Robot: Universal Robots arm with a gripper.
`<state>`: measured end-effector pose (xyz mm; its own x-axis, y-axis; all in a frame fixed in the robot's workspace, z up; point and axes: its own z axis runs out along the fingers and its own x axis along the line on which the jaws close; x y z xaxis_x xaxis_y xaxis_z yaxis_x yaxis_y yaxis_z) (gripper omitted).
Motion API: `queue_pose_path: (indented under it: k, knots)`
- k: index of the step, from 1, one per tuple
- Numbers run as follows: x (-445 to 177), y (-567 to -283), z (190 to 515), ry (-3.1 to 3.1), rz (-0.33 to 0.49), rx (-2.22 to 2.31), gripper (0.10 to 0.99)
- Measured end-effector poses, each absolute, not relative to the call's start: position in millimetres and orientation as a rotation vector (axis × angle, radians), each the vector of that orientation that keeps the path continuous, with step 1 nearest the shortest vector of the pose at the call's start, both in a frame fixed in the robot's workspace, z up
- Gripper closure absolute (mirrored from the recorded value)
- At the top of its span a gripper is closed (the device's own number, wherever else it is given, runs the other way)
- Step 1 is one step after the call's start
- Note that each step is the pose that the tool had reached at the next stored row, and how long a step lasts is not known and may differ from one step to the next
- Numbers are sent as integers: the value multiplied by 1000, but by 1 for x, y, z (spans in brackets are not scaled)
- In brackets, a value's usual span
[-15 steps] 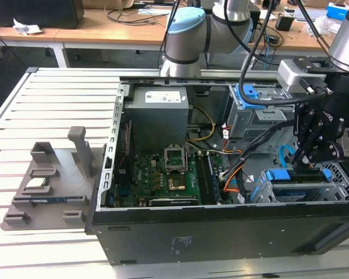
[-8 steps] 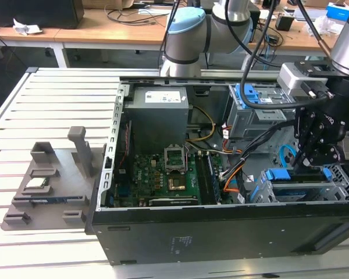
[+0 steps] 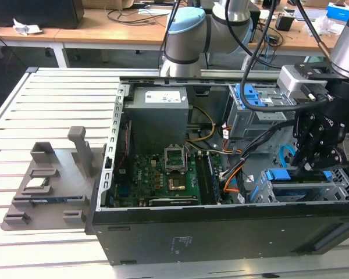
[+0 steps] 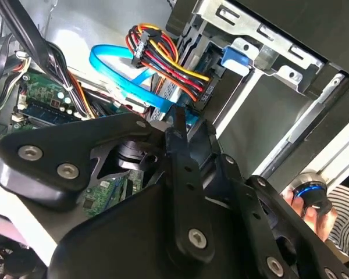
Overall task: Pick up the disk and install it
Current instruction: 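Insert the second disk wire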
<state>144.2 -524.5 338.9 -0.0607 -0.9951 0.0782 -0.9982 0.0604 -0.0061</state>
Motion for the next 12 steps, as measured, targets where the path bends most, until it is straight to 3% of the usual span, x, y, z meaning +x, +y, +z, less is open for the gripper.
queue_pose_path:
  k: [1, 5, 6, 7, 8, 12]
  knots:
    - [144, -524, 340, -2248, 90, 2116, 792]
    - [144, -520, 359, -2248, 91, 2115, 808]
    - [144, -519, 364, -2248, 91, 2115, 871]
    - [144, -519, 368, -2248, 91, 2115, 871]
    - [144, -519, 372, -2248, 91, 2115, 980]
    - [144, -518, 392, -2248, 91, 2115, 980]
